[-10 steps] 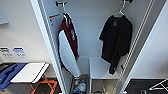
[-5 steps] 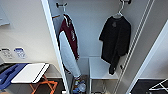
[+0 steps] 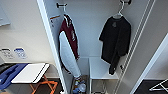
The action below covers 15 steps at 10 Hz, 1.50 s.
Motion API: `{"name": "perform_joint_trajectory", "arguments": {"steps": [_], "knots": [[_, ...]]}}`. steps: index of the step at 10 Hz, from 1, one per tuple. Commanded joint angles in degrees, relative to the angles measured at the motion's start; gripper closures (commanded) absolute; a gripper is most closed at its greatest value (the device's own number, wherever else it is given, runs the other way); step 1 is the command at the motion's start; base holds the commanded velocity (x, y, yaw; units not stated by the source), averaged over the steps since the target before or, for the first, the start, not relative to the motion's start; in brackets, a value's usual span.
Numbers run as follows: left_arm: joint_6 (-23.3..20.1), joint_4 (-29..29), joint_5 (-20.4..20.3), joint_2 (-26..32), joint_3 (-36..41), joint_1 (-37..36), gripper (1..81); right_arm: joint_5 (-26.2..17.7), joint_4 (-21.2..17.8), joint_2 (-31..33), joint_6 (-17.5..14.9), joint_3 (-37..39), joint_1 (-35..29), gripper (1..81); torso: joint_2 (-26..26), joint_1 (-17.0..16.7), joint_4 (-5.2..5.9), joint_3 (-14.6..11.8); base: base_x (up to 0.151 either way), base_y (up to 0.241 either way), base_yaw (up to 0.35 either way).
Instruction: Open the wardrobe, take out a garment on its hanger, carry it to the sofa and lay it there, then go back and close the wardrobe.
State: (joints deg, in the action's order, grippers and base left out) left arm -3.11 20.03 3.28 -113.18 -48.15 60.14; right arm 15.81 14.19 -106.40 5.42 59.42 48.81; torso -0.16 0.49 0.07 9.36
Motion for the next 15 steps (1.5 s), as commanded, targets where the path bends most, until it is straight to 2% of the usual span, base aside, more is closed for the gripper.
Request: {"name": "perform_joint_trajectory", "arguments": {"steps": [1,3,5,8,11,13,15], "knots": [[-0.23,0.01,0.68,-2.94,-3.62,-0.86,1.0,-8.96,1.28,-0.60,2.31,1.48,2.65,1.0,0.00,0.00,0.00,0.00,0.000,0.000,0.000],[-0.23,0.01,0.68,-6.37,-8.45,0.73,1.0,-6.67,1.19,-1.12,2.75,4.82,4.42,1.0,-0.05,-0.04,0.00,-0.02,0.000,0.000,0.000],[-0.14,-0.08,0.59,-8.91,-13.28,1.87,1.0,-6.41,1.19,-1.30,3.01,7.02,5.56,1.0,-0.09,-0.13,0.00,-0.05,0.000,0.000,0.000],[0.30,-0.17,-0.99,-13.84,-22.86,4.42,1.0,-5.35,1.10,-4.81,3.10,13.43,8.63,1.0,-0.11,-0.17,0.00,-0.05,0.000,0.000,0.000],[0.38,-0.25,-1.17,-17.62,-30.51,5.74,1.0,-4.91,1.19,-10.26,3.10,22.57,12.50,1.0,-0.11,-0.22,0.00,-0.05,0.000,0.000,0.000],[0.38,-0.69,-1.26,-20.68,-35.15,6.53,1.0,-2.10,0.23,-14.20,3.97,29.93,15.49,1.0,-0.11,-0.22,0.00,-0.05,0.000,0.000,0.000],[0.38,-1.66,-1.87,-23.59,-40.35,8.37,1.0,-1.92,0.40,-19.58,4.51,36.64,18.91,1.0,-0.11,-0.22,0.00,-0.05,0.000,0.000,0.000]]}}
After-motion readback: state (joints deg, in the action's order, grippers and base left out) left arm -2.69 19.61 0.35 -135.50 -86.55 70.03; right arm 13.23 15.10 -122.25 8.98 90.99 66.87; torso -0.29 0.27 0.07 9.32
